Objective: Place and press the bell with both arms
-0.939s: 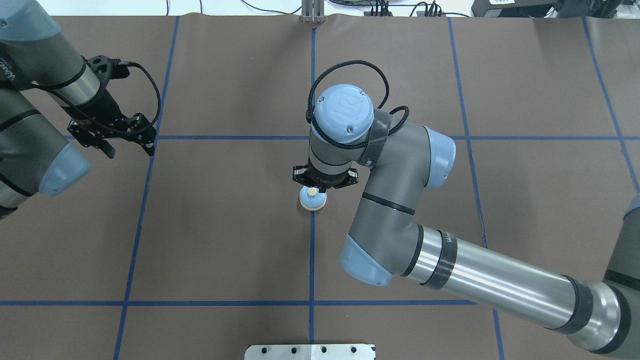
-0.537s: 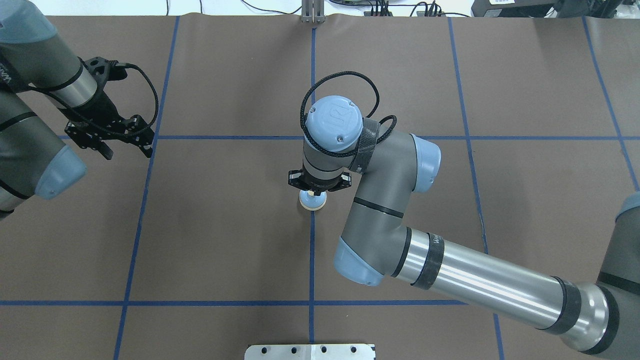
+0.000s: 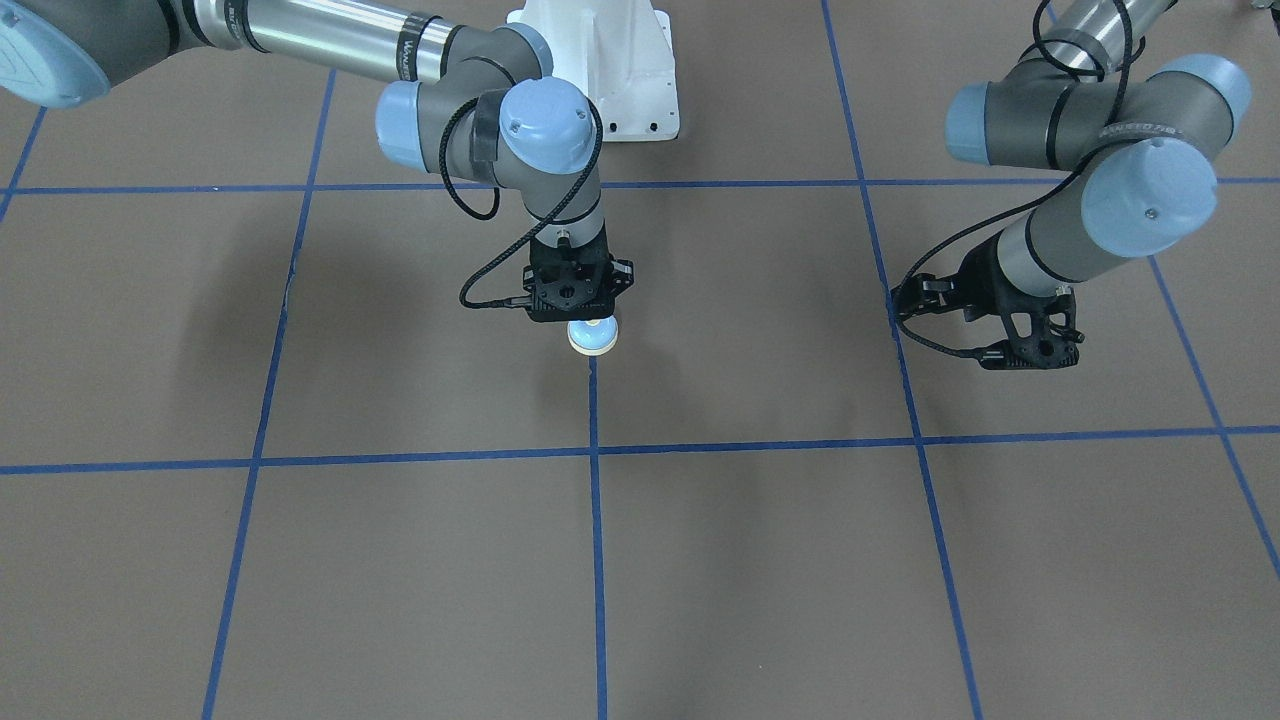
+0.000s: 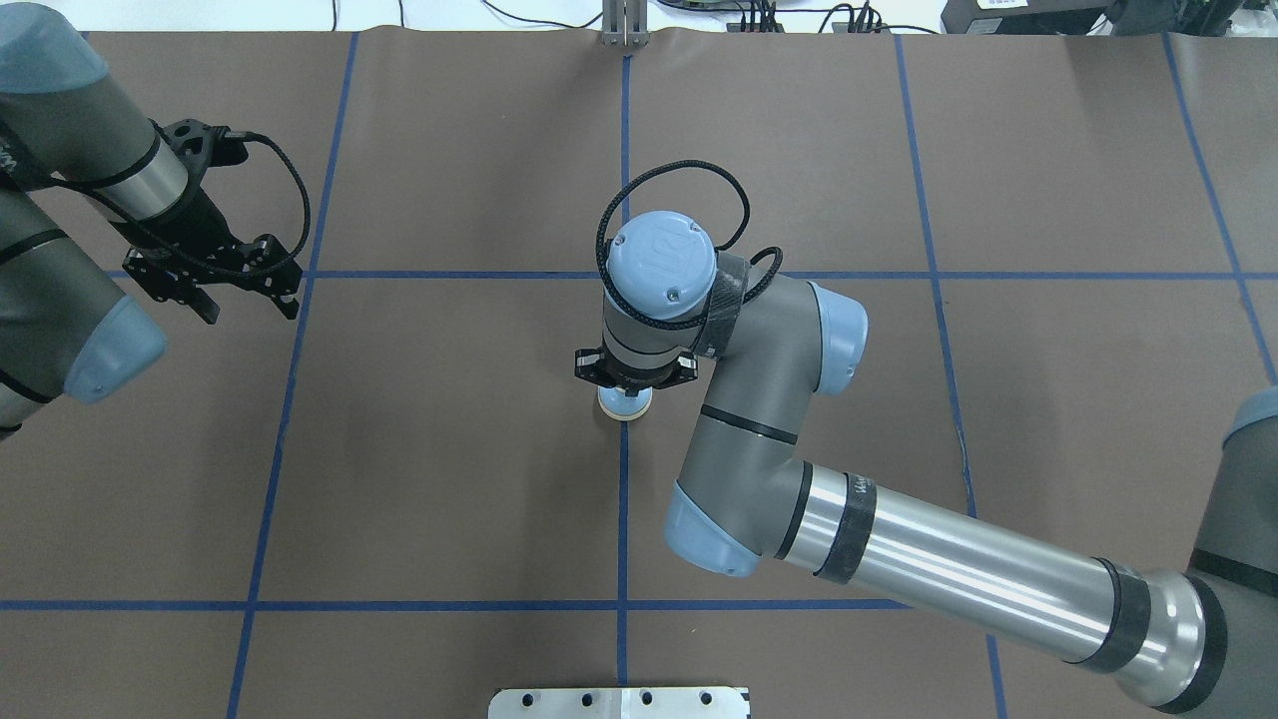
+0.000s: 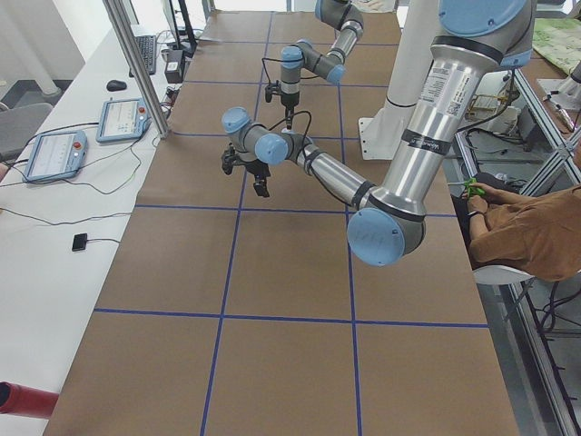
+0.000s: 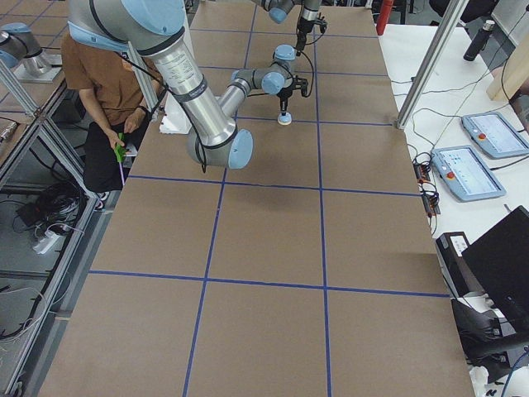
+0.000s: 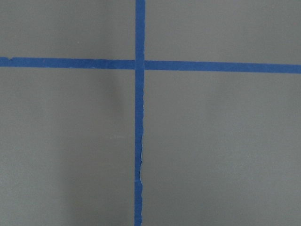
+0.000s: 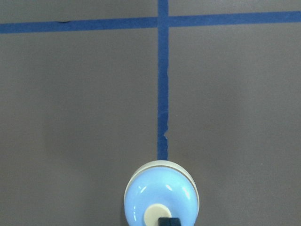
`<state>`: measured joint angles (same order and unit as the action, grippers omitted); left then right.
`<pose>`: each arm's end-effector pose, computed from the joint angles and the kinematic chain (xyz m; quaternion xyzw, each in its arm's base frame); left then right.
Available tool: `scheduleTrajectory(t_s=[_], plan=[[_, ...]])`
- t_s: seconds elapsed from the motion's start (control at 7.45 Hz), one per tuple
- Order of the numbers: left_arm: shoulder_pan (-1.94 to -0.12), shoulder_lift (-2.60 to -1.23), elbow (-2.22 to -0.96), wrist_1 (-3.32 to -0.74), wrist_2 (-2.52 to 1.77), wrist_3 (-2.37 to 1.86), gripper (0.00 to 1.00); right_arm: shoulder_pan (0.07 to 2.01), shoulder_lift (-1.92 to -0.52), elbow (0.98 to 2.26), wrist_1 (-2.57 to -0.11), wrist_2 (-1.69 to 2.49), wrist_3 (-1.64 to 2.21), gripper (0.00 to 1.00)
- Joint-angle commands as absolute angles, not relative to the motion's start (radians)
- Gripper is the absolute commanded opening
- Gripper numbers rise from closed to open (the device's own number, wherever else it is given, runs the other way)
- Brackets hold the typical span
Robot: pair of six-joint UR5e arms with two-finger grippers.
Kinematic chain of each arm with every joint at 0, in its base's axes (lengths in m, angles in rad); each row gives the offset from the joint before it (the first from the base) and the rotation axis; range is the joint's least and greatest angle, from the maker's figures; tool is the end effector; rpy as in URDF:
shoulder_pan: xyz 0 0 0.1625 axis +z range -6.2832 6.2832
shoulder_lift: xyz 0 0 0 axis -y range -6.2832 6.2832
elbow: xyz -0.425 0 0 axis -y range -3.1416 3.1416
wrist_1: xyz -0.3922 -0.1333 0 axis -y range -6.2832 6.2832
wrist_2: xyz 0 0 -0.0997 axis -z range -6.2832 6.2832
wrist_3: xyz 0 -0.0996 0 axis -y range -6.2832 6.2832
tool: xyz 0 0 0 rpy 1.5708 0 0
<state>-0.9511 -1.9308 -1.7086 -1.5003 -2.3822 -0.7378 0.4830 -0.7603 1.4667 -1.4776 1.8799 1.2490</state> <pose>0.3066 -0.5349 0.3941 -0.0905 0.4225 0.0305 0.9013 -0.6109 -0.4367 0.1954 0.0201 -0.4094 0.0136 0.9120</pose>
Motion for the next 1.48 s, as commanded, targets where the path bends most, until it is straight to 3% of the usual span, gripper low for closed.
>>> scheduleTrajectory(t_s=[0.0,0.4,0.8,1.34], plan=[[-0.951,-1.93,-1.707,-1.502,-2.381,-0.738,0.92,0.48,-0.758,1.46,-1.467,1.873,1.249,0.0],[-0.953,-1.931,-1.709,-1.502,-2.381,-0.738,0.92,0.544,-0.794,1.555,-1.482,1.938,1.249,0.0],[-0.977,-1.916,-1.716,-1.505,-2.385,-0.72,0.92,0.71,-1.05,1.787,-1.502,2.07,1.102,0.0],[-1.115,-1.717,-1.827,-1.505,-2.382,-0.449,0.92,0.984,-1.371,1.868,-1.496,2.193,0.627,0.0]])
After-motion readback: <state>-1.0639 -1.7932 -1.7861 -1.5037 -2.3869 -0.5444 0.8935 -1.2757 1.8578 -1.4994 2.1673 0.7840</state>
